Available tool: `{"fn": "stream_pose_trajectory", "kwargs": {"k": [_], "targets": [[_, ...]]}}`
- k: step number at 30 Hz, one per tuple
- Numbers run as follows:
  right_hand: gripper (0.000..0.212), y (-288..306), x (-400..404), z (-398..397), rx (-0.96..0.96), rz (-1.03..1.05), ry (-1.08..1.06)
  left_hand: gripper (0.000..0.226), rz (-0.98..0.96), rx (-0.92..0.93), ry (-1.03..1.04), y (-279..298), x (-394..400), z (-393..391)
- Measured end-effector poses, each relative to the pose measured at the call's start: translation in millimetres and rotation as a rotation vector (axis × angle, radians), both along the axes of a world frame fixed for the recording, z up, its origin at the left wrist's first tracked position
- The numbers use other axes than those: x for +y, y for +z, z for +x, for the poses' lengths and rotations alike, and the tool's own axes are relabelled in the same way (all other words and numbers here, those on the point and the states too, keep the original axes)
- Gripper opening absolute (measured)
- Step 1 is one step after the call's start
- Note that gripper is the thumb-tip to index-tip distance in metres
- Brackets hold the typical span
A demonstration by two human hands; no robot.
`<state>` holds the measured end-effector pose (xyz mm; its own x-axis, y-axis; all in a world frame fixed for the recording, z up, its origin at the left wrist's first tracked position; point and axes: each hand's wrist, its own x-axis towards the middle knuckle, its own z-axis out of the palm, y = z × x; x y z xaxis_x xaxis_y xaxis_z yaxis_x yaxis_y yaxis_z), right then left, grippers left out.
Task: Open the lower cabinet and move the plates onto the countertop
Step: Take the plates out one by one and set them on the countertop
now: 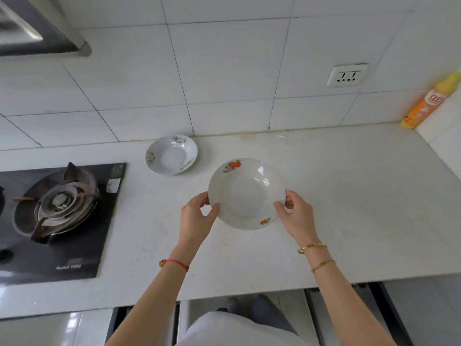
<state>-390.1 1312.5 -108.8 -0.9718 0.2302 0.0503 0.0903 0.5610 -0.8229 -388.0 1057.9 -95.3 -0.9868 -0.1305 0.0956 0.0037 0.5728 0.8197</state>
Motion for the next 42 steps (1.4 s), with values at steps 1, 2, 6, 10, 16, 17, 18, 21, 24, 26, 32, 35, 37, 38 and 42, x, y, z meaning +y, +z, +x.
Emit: {"fn": "stream_pose_trajectory", "kwargs": {"k": [1, 2, 6, 10, 16, 17, 18, 21, 24, 26, 32, 35, 37, 38, 42], "targets": [[0.015, -1, 2, -11, -0.007, -0.002, 0.005, 0.027, -0.002, -0.008, -0.006, -2, 1, -10], [0.015, -2, 3, -22, -0.012, -0.005, 0.011, 0.026, -0.005, -0.017, -0.009, -3, 2, -20], [0.014, -6, 9, -67, -0.036, -0.015, 0.066, 0.025, -0.021, -0.051, 0.023, -8, 9, -58], [0.014, -14, 11, -110, -0.057, 0.015, 0.099, 0.024, -0.003, -0.119, 0.073, -17, 13, -94], [0.012, -35, 7, -187, -0.086, 0.054, 0.152, 0.023, 0.016, -0.190, 0.125, -44, 14, -156], [0.011, -40, 6, -198, -0.086, 0.061, 0.158, 0.022, 0.020, -0.202, 0.131, -49, 13, -165], [0.011, -44, 4, -209, -0.085, 0.068, 0.163, 0.022, 0.025, -0.215, 0.138, -55, 12, -174], [0.015, -57, -2, -235, -0.092, 0.082, 0.188, 0.024, 0.007, -0.241, 0.161, -69, 10, -197], [0.019, -70, -5, -255, -0.104, 0.090, 0.197, 0.025, -0.016, -0.258, 0.166, -82, 9, -215], [0.017, -76, -5, -265, -0.112, 0.094, 0.205, 0.026, -0.016, -0.283, 0.170, -90, 9, -224], [0.017, -88, -6, -280, -0.125, 0.118, 0.234, 0.027, -0.038, -0.297, 0.175, -105, 10, -238], [0.018, -92, -8, -283, -0.135, 0.125, 0.227, 0.026, -0.058, -0.287, 0.159, -108, 9, -243], [0.017, -94, -9, -285, -0.143, 0.127, 0.222, 0.026, -0.074, -0.278, 0.148, -108, 7, -245], [0.017, -95, -10, -285, -0.147, 0.129, 0.223, 0.027, -0.082, -0.276, 0.146, -108, 6, -246], [0.021, -97, -10, -281, -0.163, 0.136, 0.227, 0.031, -0.107, -0.275, 0.130, -106, 6, -245]]}}
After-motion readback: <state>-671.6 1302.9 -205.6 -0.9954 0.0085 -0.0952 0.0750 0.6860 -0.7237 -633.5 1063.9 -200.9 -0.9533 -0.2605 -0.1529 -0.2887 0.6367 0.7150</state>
